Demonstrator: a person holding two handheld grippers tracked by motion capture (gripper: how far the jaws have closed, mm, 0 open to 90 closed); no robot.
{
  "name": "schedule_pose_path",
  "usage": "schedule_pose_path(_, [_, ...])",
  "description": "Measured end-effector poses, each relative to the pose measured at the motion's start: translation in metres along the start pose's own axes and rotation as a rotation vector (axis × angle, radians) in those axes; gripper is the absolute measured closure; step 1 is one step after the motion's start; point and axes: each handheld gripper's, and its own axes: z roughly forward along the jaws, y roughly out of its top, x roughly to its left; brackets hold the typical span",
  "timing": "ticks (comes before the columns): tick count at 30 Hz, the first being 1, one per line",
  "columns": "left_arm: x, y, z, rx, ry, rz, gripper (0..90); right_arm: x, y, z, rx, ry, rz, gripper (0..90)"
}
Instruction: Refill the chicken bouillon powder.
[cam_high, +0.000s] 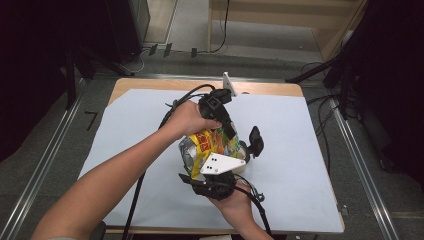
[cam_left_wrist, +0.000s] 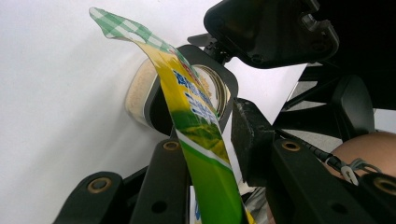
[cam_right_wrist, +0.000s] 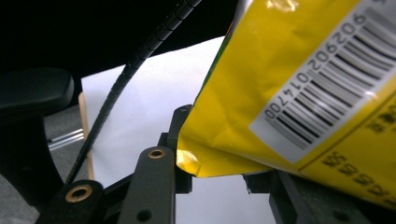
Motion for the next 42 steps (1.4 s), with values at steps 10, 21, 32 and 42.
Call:
schedule_pose_path(10, [-0.003, -0.005, 0.001, -0.029, -0.005, 0.012, 76.2, 0.000, -0.005, 0.003, 0.007, -0.002, -0.002, 67.2])
schedule_pose_path(21, [0.000, -0.014, -0.001, -0.053, -0.006, 0.044, 82.6, -0.004, -0.015, 0.009, 0.025, -0.008, 0.006, 63.1])
schedule_pose_path(32, [0.009, -0.031, -0.006, -0.139, -0.044, 0.072, 88.3, -0.005, -0.022, 0.015, 0.049, -0.019, -0.024, 60.2])
schedule_pose_path(42, [0.018, -0.048, -0.014, -0.230, -0.097, 0.069, 89.5, -0.009, -0.029, 0.021, 0.084, -0.025, -0.011, 57.2])
